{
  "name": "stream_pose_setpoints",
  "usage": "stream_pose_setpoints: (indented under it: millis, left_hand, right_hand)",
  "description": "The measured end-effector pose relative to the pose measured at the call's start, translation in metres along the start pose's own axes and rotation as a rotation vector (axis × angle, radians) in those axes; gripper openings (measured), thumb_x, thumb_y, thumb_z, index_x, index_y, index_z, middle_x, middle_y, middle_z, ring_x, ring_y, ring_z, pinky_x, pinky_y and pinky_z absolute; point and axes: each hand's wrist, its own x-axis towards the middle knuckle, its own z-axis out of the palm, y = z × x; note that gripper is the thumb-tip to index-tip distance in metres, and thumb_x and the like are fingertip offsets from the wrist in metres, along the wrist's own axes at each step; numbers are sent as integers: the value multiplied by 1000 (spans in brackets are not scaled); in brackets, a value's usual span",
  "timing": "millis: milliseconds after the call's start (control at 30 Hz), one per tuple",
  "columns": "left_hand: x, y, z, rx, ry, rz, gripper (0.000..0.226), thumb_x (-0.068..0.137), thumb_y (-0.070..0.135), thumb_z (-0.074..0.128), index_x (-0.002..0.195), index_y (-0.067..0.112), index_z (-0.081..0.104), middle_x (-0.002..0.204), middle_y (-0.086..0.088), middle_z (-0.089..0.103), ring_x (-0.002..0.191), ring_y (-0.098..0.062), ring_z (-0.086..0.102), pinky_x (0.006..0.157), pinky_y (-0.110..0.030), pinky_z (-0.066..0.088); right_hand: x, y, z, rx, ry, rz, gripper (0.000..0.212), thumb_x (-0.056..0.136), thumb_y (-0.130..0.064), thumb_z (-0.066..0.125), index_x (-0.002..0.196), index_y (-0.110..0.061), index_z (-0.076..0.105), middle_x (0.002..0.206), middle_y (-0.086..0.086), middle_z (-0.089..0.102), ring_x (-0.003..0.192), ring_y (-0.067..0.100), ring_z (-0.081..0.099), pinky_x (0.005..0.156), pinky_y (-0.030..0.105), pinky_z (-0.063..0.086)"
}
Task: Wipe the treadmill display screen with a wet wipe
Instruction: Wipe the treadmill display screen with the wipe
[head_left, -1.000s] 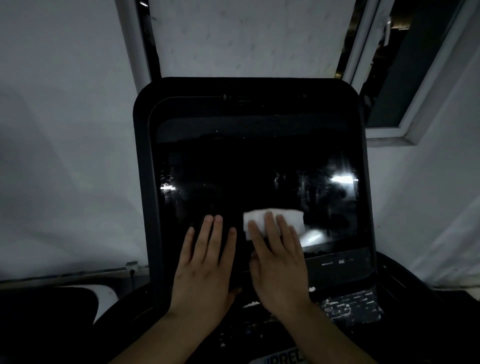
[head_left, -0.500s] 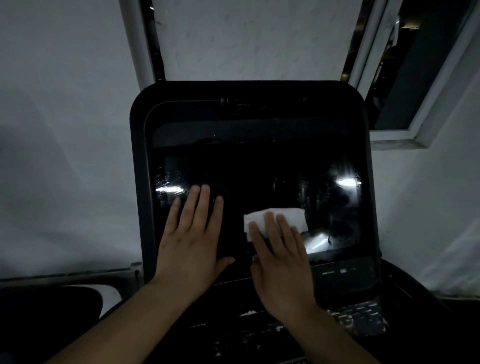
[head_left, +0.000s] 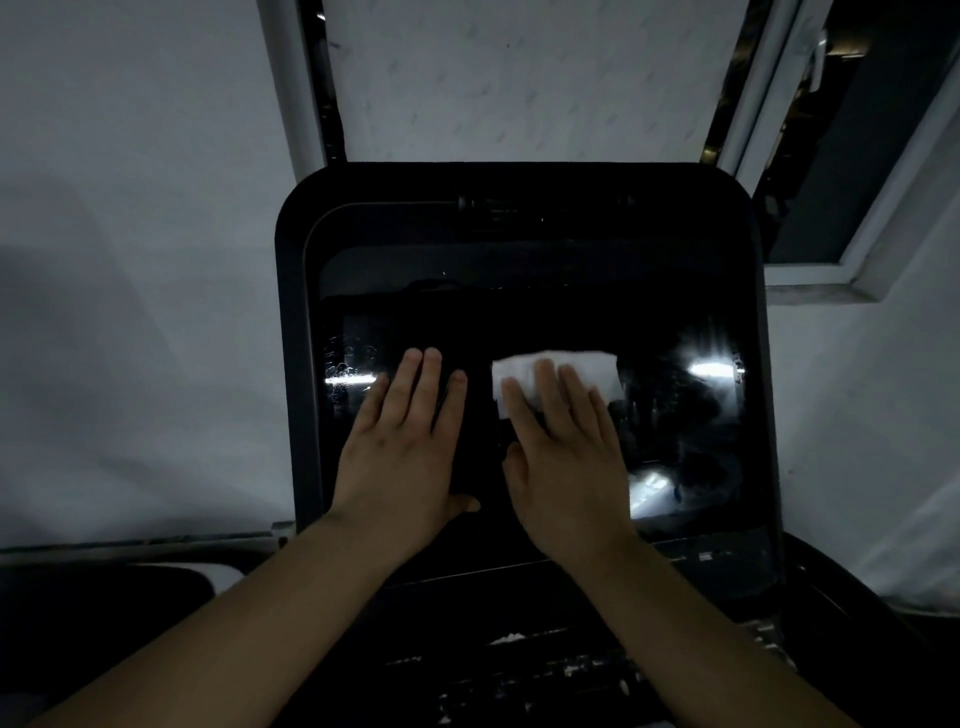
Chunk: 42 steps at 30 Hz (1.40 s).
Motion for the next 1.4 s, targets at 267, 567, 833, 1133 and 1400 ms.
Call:
stream_pose_setpoints:
  millis: [267,567,833,1133,1400]
  left_hand:
    - [2,2,3,-18,2,-10,127,77,76,62,161,14,-11,167,-17,-21,153,-31,-24,126,-50,-6]
    - [2,2,0,8,-37,-28,127,79,76,60,158,15,-19,165,-16,-29,151,-31,-30,126,-49,-8]
    - [1,1,3,-32,15,-14,127,77,75,62,160,14,-12,167,-16,-23,153,-30,-26,126,-48,-8]
    - [1,2,3,-17,-1,-27,131,74,77,64,161,16,-12,168,-15,-22,153,-28,-27,126,-48,-7]
    - [0,2,5,-25,-1,-27,132,72,75,68,161,16,-10,168,-15,-20,154,-29,-24,126,-50,-4]
  right_hand:
    - [-38,-4,11,1,-14,-64,60,95,-31,43,154,-20,41,166,16,27,155,35,20,119,60,27]
    - [50,-4,-11,-45,-21,2,66,94,-38,25,157,-22,34,168,16,21,156,33,16,125,56,17]
    - [-52,0,10,-29,-48,-64,61,97,-31,42,157,-22,36,168,15,21,156,34,15,120,60,26]
    - [66,28,-26,-97,-107,45,67,95,-44,23,160,-28,23,170,13,12,157,32,9,127,49,4]
    - [-14,23,-4,-49,-49,-41,61,97,-34,39,156,-20,38,166,17,25,155,36,19,120,59,24]
